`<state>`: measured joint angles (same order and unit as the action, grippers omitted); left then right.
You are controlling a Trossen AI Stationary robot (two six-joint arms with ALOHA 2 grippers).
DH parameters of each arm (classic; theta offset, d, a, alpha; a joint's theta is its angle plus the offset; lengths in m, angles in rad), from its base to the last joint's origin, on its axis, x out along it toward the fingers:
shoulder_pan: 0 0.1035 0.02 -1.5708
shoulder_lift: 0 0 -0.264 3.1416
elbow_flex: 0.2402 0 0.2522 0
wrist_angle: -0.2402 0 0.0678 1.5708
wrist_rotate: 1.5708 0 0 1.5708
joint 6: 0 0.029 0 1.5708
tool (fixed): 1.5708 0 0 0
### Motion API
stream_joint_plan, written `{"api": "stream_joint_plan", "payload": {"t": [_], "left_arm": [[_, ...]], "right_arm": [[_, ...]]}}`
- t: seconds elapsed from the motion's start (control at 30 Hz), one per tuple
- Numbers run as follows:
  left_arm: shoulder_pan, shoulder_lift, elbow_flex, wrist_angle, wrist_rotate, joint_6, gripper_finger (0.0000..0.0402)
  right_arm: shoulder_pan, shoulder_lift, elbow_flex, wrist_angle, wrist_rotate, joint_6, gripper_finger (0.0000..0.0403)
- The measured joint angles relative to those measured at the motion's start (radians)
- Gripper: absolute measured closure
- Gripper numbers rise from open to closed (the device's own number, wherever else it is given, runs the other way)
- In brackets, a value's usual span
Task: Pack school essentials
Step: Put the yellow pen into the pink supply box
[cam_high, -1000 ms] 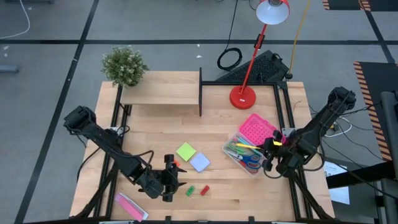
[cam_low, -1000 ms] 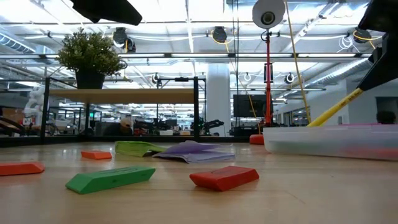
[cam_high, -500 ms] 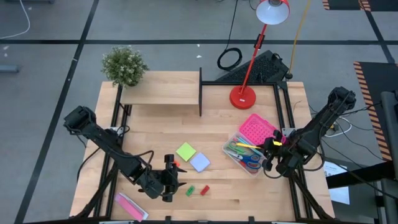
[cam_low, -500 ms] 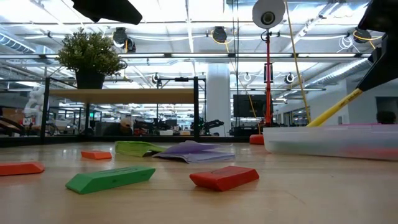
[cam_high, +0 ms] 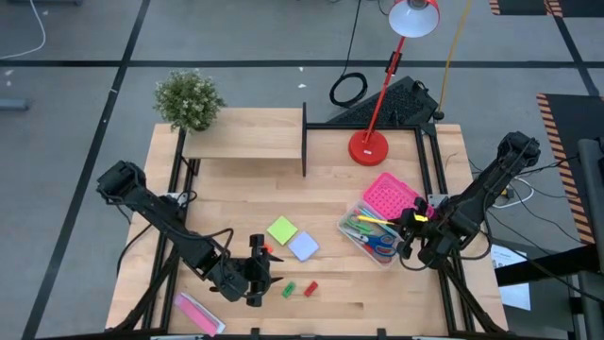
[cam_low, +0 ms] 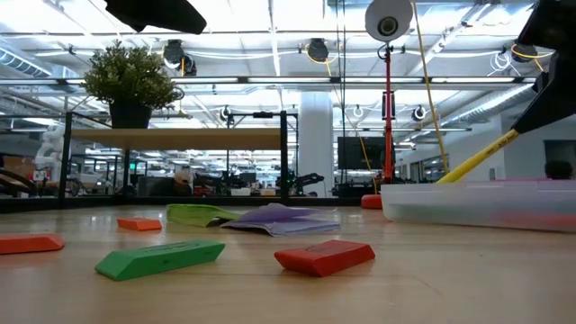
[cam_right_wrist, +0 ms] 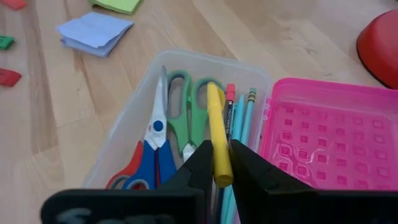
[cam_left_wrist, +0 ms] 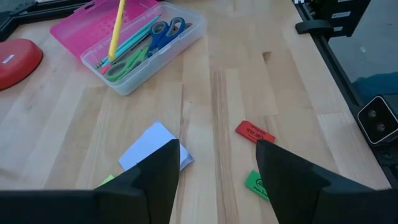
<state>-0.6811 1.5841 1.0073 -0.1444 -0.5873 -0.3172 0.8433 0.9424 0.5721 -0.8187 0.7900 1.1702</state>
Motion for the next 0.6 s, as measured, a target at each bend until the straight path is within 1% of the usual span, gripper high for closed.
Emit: {"api": "stream_joint_plan", "payload": {"t": [0.1,0.27,0.43,0.6], "left_arm": [[0.000,0.000,0.000,0.000,0.000,0.000,0.0188],[0.000,0.000,0.000,0.000,0.000,0.000,0.0188],[0.000,0.000,0.000,0.000,0.000,0.000,0.0188],[0.000,0.000,0.000,0.000,0.000,-0.001,0.0188]], "right_arm": [[-0.012,0.000,-0.027,0.005,0.021,0.024,0.0370],[-0.058,0.000,-0.081,0.037,0.020,0.047,0.0370],[-0.093,0.000,-0.102,0.104,0.018,-0.007,0.0369],[-0.113,0.000,-0.104,0.120,-0.041,-0.032,0.0351]]}}
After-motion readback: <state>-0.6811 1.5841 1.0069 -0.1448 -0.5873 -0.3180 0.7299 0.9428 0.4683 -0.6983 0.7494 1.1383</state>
